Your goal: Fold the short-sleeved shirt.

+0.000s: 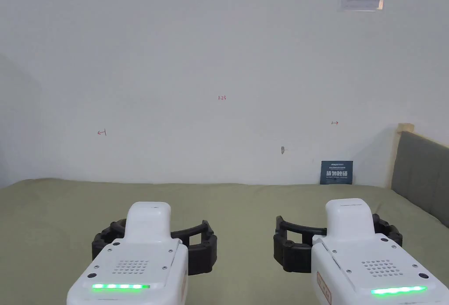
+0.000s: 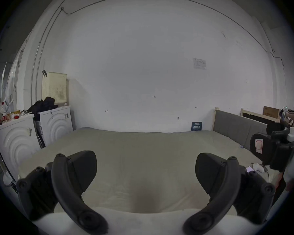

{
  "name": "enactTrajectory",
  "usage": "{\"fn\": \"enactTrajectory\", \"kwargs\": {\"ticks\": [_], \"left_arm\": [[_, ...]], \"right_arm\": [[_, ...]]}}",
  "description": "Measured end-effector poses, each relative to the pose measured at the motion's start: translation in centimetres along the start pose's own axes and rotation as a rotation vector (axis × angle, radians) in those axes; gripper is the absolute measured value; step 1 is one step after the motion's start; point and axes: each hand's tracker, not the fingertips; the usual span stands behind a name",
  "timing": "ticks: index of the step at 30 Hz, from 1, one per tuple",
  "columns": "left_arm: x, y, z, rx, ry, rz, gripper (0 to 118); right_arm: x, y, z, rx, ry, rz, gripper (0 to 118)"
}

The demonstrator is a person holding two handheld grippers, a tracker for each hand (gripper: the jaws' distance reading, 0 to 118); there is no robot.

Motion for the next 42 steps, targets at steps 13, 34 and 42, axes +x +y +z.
{"fn": "enactTrajectory", "kwargs": {"ticks": [13, 34, 42], "left_arm": [[-0.2, -0.4, 0.2, -0.016, 0.052, 0.031, 118], [0.6, 0.7, 1.4, -0.01, 0.029, 0.012, 118], [0.4, 0.5, 1.5, -0.014, 0.047, 0.022, 118]], "right_arm": [[0.9, -1.1, -0.1, -0.039, 0.043, 0.012, 118], [1.1, -0.8, -0.1, -0.064, 0.014, 0.021, 118], [1.8, -0.7, 0.2, -0.082, 0.051, -0.114, 118]]}}
